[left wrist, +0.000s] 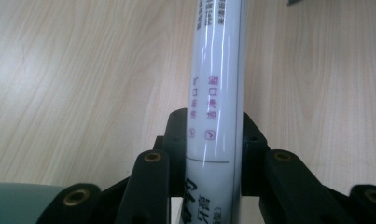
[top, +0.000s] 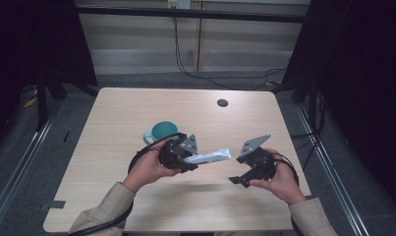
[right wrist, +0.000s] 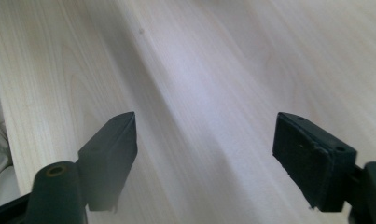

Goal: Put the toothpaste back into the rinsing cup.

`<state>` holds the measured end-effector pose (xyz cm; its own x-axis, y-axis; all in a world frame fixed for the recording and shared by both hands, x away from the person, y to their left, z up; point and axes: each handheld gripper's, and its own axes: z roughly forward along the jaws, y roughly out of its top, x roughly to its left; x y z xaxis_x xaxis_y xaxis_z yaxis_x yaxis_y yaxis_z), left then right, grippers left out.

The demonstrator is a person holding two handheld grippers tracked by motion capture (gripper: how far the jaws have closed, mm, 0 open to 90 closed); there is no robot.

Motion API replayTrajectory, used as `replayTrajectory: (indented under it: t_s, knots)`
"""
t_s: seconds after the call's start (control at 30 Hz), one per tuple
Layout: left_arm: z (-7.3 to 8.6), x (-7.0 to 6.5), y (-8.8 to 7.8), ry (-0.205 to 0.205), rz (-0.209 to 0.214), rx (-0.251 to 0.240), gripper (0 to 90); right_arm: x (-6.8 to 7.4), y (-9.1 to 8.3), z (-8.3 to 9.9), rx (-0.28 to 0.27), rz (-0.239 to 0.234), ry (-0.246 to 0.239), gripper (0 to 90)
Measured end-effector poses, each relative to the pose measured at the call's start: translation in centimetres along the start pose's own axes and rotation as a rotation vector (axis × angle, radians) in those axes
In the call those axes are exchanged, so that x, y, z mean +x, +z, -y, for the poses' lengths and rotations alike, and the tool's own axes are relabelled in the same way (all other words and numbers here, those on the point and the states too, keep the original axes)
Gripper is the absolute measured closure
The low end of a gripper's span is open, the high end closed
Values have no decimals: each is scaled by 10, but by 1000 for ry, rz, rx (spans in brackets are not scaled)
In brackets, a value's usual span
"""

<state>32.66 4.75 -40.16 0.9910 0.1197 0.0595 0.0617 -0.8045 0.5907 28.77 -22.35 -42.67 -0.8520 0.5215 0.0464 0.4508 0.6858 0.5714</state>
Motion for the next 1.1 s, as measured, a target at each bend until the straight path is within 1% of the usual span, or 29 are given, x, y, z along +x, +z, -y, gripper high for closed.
replayTrajectory:
  t_s: [0.03, 0.07, 0.1, 0.13, 0.17, 0.2, 0.27, 0.33, 0.37, 0.43, 0.5, 0.53, 0.57, 0.63, 0.67, 0.8, 0.83, 0.87, 0.9, 0.97, 1.0, 1.03, 1.07, 1.1]
  knots:
    - [1, 1, -1, -10, 2, -8, 715, 0, 7, 6, -3, -18, 26, 189]
    - [2, 1, -1, -18, 0, -21, 714, 1, 9, 8, -10, -16, 28, 188]
    - [2, 2, -2, -23, 7, -32, 715, 1, 12, 11, -20, -17, 32, 188]
    - [2, 2, -2, -23, 7, -32, 714, 1, 12, 11, -20, -17, 32, 188]
    - [3, 3, -3, -35, 8, -46, 714, 2, 15, 14, -25, -16, 33, 186]
    - [4, 4, -4, -50, 4, -64, 715, 2, 20, 18, -30, -15, 52, 178]
    - [5, 5, -6, -50, -7, -72, 715, 3, 25, 22, -33, -25, 55, 173]
    - [5, 6, -7, -58, -8, -78, 715, 4, 29, 26, -28, -19, 52, 168]
    - [6, 7, -9, -63, -7, -90, 715, 4, 31, 28, -31, -28, 59, 166]
    - [7, 8, -11, -78, -14, -106, 715, 5, 36, 30, -16, -32, 79, 166]
    - [8, 9, -13, -77, -17, -113, 714, 5, 40, 32, -15, -19, 65, 168]
    - [8, 9, -13, -77, -17, -113, 715, 6, 42, 33, -17, -26, 72, 160]
    - [8, 10, -15, -90, -16, -127, 715, 7, 43, 34, -13, -33, 80, 159]
    - [9, 11, -16, -90, -22, -127, 714, 6, 45, 35, -21, -31, 71, 158]
    - [9, 12, -16, -92, -26, -134, 714, 7, 49, 36, -8, -22, 76, 159]
    - [10, 14, -20, -111, -34, -159, 714, 7, 53, 37, -10, -5, 65, 157]
    - [10, 15, -21, -116, -37, -165, 714, 7, 54, 38, -15, -5, 63, 153]
    - [10, 16, -23, -123, -42, -176, 714, 7, 55, 40, -36, -3, 71, 150]
    - [10, 17, -24, -124, -46, -186, 714, 7, 55, 40, -37, -4, 69, 147]
    - [10, 20, -27, -144, -58, -206, 714, 7, 55, 41, -48, -10, 67, 144]
    - [10, 20, -27, -144, -58, -206, 714, 7, 55, 42, -50, -1, 61, 142]
    - [10, 22, -29, -153, -66, -222, 714, 8, 55, 43, -55, 2, 59, 142]
    - [10, 22, -29, -153, -66, -222, 714, 8, 55, 43, -55, 2, 59, 142]
    - [11, 23, -30, -162, -68, -235, 714, 8, 56, 44, -58, 10, 46, 139]
